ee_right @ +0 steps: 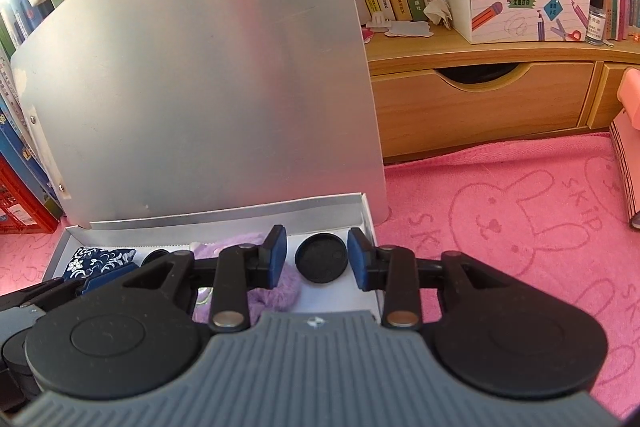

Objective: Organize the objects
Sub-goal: 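Open both grippers to drop the black lids in the box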

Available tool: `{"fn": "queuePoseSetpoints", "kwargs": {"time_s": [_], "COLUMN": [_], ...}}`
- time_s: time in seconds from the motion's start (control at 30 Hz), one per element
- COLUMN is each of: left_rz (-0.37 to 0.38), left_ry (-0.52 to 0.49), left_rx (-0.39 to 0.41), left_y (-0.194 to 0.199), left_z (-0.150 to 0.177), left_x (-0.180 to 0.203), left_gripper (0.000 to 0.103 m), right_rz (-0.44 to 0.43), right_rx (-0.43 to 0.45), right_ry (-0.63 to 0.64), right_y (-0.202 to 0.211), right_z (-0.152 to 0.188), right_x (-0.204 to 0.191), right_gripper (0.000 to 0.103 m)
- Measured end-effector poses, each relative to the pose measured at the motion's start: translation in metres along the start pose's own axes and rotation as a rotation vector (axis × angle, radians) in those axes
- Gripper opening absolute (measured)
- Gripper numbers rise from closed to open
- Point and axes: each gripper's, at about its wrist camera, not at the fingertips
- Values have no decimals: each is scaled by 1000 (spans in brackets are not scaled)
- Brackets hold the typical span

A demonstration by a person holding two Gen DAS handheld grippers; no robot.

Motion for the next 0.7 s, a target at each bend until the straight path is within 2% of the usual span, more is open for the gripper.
{"fn": "queuePoseSetpoints", "kwargs": {"time_s": [0.17, 0.43, 0.7], "left_rz": [5, 3, 14], "left_ry": [-1, -46, -77], "left_rx": [31, 94, 160], "left_y": [25, 83, 149], "left_z": [-1, 6, 46], "left_x": [2, 10, 21], "left_gripper": [72, 77, 83], "right_rz": [-3, -8, -5], "right_rx": [16, 71, 124], "right_ry": [5, 35, 100], "right_y": [16, 64, 130], "right_z": [0, 7, 34], "right_x": [1, -4, -12], "right_gripper": [49, 56, 63]}}
Point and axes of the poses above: each gripper's, at about its wrist camera, not at the fingertips, and y roughly against the way its jaws point, x to its right, z to its underside, and after that the axes turned 11 degrees about -x, right-handed
